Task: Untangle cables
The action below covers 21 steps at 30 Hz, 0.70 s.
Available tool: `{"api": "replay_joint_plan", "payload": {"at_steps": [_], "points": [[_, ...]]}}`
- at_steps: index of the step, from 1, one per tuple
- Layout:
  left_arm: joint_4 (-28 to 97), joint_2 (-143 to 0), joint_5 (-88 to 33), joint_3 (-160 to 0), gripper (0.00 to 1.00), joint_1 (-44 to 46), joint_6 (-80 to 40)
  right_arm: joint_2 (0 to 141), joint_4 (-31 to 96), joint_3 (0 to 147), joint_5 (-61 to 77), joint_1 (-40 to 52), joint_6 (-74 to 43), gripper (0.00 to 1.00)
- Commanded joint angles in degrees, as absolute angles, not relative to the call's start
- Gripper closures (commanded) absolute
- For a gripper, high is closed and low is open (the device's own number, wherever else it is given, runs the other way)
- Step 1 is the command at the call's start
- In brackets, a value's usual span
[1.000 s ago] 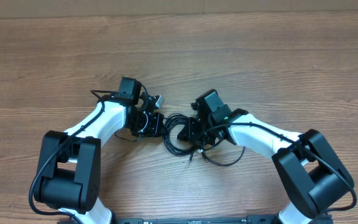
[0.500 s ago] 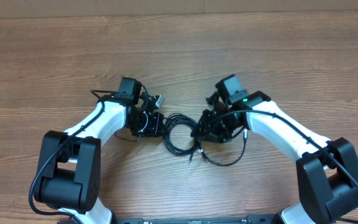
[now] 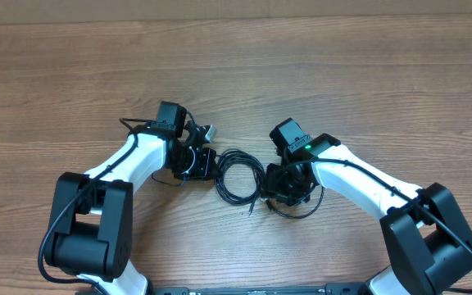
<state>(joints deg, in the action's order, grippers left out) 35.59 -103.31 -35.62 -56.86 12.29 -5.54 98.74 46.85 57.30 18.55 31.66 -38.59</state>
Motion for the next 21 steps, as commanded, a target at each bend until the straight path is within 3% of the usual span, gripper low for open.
{"api": "replay_joint_plan", "payload": {"at_steps": [1,5,8,11,12,15,21], "points": [[35.31,-104.25,-37.08,-56.36,0.96,12.4,-4.25,98.1,46.26,55.09,15.33,32.27,-39.22,0.54],[35.35,-104.25,-37.08,-56.36,0.96,12.4,-4.25,98.13,44.1,52.49,16.73,32.58,-39.22,0.4],[35.35,-104.25,-37.08,-56.36,0.96,12.4,-4.25,98.13,42.98,50.85,20.91,32.58,-39.03,0.39],[35.33,-104.25,-37.08,-56.36,0.96,12.4,-4.25,98.1,42.96,50.68,25.74,32.56,-36.51,0.76],[35.35,-104.25,-37.08,-56.36,0.96,12.4,-4.25,98.1,42.15,50.68,27.53,32.51,-35.59,0.82],[35.35,-104.25,-37.08,-56.36,0.96,12.4,-4.25,98.1,37.54,50.81,33.23,32.01,-35.53,0.95],[35.53,-104.25,-37.06,-56.36,0.96,12.4,-4.23,98.1,32.45,55.4,44.73,28.82,-36.29,0.96]]}}
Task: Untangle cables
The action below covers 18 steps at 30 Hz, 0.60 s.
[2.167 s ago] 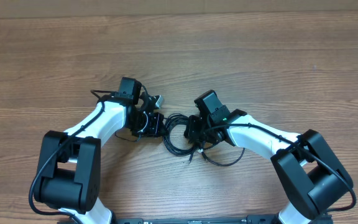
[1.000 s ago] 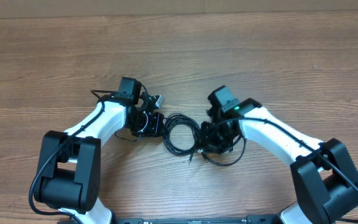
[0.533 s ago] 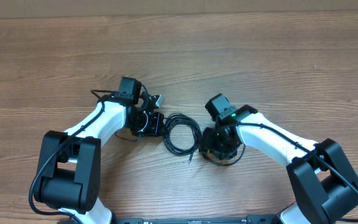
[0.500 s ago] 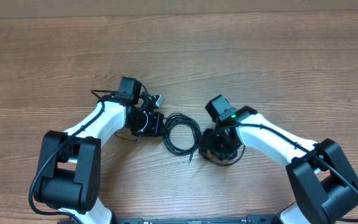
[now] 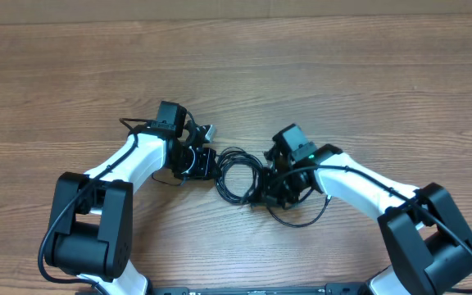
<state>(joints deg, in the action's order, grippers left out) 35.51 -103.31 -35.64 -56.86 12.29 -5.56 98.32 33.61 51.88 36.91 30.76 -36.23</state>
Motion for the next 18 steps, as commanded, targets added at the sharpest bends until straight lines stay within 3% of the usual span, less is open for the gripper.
{"api": "replay_joint_plan", "payload": {"at_steps": [1,5,18], "points": [[35.53,-104.25,-37.06,-56.36,0.96,12.4,-4.23,98.1,31.97,56.05,44.69,28.4,-37.41,0.96],[35.51,-104.25,-37.06,-56.36,0.96,12.45,-4.23,98.1,25.93,56.31,42.19,27.9,-43.07,0.96],[35.53,-104.25,-37.1,-56.36,0.96,12.45,-4.23,99.48,25.56,55.7,9.58,37.76,-52.51,0.96]]}}
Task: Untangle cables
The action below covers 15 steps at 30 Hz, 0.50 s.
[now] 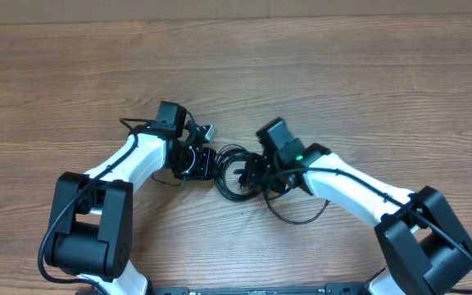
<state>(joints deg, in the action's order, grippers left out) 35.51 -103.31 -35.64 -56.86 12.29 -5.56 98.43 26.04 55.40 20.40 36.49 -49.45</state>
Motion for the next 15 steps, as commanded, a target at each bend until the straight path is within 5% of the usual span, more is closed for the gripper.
{"api": "replay_joint_plan", "payload": {"at_steps": [1,9,15], "points": [[35.55,-104.25,-37.17,-56.36,0.96,12.45,-4.25,99.88,25.54,55.7,7.94,38.37,-53.06,0.96],[35.75,-104.25,-45.08,-56.36,0.96,12.36,-4.23,102.8,23.16,55.72,6.72,40.07,-55.79,0.94],[35.79,-104.25,-45.1,-56.36,0.96,12.34,-4.23,102.78,23.29,56.07,10.09,39.99,-53.21,0.81]]}}
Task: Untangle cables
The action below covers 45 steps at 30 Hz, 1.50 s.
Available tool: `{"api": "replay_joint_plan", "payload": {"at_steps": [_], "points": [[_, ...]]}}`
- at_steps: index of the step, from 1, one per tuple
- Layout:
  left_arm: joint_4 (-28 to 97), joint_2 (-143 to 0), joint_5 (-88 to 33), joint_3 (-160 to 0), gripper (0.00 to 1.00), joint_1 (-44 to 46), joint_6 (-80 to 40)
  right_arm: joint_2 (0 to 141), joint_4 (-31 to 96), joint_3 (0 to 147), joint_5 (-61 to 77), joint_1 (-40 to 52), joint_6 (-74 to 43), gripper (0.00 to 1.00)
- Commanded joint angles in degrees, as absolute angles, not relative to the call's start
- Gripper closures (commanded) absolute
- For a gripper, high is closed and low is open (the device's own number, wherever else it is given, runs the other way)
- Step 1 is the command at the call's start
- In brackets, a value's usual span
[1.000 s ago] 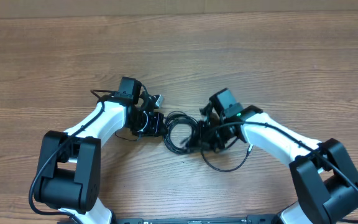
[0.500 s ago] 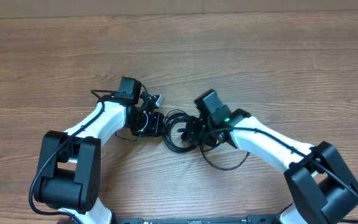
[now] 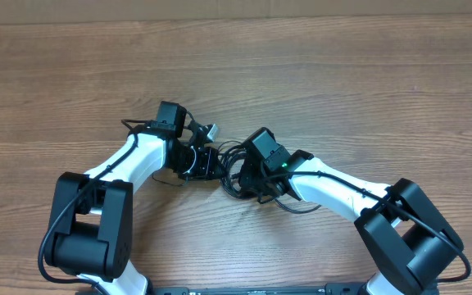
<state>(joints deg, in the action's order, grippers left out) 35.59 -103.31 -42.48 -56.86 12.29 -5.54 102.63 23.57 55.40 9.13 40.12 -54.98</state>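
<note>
A bundle of thin black cables (image 3: 230,156) lies coiled on the wooden table (image 3: 342,74), squeezed between my two grippers. My left gripper (image 3: 210,162) sits at the coil's left edge, touching it. Over the coil's right side hangs my right gripper (image 3: 246,175), which hides most of the loops. A black strand (image 3: 301,208) trails out under the right arm. A small silver plug (image 3: 212,129) sticks out beside the left wrist. From overhead the fingers of both grippers are hidden by their own bodies.
Both white arms reach in from the near edge of the table and meet at its middle. Bare wood stretches to the far, left and right sides. Nothing else stands on the table.
My right gripper has moved further left onto the coil, and the coil looks more bunched against the left gripper. The left arm has hardly moved.
At first the right gripper stood right of an open, round coil, with the left gripper at its left edge. Moment by moment the right gripper was further left, and now it covers the coil's right half. The left arm stayed where it was.
</note>
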Motion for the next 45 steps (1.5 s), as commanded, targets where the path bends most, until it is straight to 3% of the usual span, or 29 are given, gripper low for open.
{"api": "replay_joint_plan", "payload": {"at_steps": [1,5,12,24,36,45], "points": [[35.83,-104.25,-45.32,-56.36,0.96,12.34,-4.23,102.76,23.68,56.49,11.11,39.88,-51.86,0.78],[35.92,-104.22,-50.96,-56.36,0.96,12.34,-4.21,102.43,31.7,61.63,12.99,39.18,-47.55,0.77],[35.9,-104.25,-48.9,-56.36,0.96,12.34,-4.23,101.67,44.07,72.77,12.97,37.6,-43.16,0.8],[35.88,-104.25,-48.88,-56.36,0.96,12.34,-4.23,103.26,45.54,72.38,11.6,37.54,-43.46,0.9],[35.88,-104.25,-48.86,-56.36,0.96,12.34,-4.23,103.63,49.34,72.77,20.47,33.58,-40.18,0.9],[35.9,-104.25,-48.97,-56.36,0.96,12.34,-4.23,103.66,50.72,71.96,15.75,34.54,-40.42,0.9]]}}
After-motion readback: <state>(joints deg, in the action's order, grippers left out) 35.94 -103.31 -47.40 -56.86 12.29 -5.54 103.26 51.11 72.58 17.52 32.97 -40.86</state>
